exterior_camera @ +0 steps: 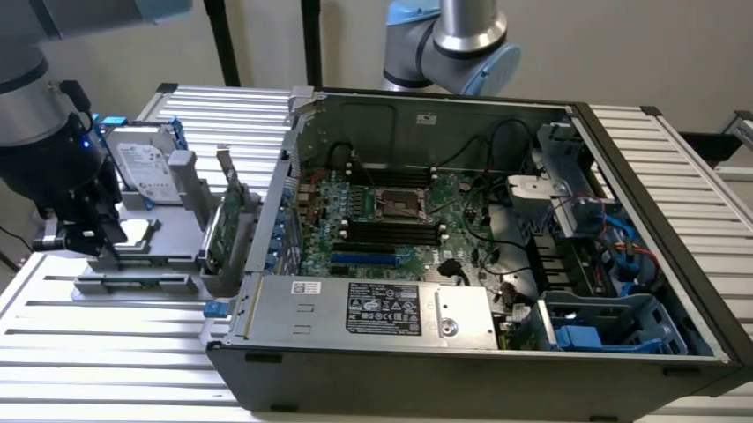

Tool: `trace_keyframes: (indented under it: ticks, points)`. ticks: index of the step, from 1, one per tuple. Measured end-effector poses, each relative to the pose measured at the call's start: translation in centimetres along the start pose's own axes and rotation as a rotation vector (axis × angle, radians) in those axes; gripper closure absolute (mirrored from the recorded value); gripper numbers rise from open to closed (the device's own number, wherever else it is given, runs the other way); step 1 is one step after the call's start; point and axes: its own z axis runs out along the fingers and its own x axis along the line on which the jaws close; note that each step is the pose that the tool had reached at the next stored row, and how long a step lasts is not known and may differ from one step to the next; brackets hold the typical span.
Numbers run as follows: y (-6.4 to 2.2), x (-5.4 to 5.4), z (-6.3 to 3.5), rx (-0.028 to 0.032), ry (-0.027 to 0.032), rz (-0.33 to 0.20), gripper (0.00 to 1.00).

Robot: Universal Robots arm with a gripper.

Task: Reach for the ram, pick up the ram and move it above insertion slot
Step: 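Pick up the ram and move it above insertion slot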

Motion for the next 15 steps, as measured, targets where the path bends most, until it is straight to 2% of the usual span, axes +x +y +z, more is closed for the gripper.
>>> trace_keyframes:
  ticks: [15]
  points:
    - [-0.01, 0.3, 2.72, 0.0000, -0.0003, 0.014, 0.64]
